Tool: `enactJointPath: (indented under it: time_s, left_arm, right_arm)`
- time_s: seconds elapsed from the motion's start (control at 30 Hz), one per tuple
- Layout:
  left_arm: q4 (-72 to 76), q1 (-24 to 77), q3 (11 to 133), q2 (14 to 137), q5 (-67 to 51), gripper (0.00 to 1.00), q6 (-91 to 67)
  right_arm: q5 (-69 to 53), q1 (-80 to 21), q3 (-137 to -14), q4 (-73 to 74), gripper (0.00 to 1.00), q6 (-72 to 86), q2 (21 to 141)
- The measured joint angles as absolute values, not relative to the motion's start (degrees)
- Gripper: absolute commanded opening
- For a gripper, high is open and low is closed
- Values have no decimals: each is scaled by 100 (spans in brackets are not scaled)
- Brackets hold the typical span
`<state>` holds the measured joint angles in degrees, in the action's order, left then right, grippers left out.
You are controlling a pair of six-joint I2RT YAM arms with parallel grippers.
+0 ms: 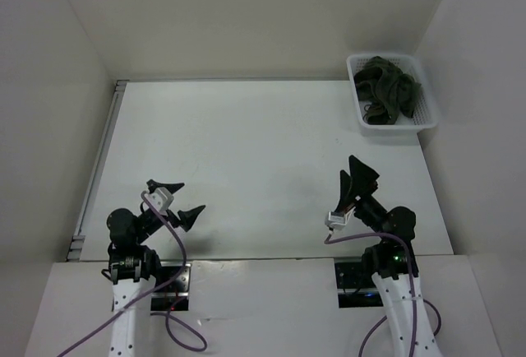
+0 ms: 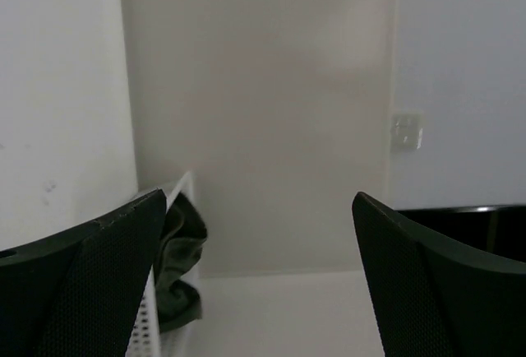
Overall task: Fold and stack the shorts
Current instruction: Grab the shorts from the pile
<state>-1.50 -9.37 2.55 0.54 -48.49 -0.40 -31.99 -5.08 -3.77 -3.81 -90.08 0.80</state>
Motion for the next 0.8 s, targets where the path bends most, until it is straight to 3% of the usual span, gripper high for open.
enactJointPath:
  time_s: [0.1,0.2,0.37,0.5,0.57,0.8]
  left_arm:
    - [259,-727,513,364,-5105,100,-43]
    - [513,-447,1004,1295,-5061,100,-45]
    - [215,386,2753,3924,-4228,100,-40]
    - [-266,923,5811,7028,-3157,100,-25]
    - [-370,888,7013,8215,-2856,100,-27]
    - [-1406,1022,8149,9959,-2655,100,-25]
  right_arm:
    - [-3343,-515,-1079,-659,98,-8764,908]
    - [-2783,-519,-2484,-851,98,-7846,2735]
    - [-965,-209,-7314,-515,98,-4932,7118]
    - [-333,478,-10027,156,98,-3116,9631]
    - [-130,735,-10525,519,98,-2491,10512]
    - [174,1181,-10696,1540,98,-1846,12656]
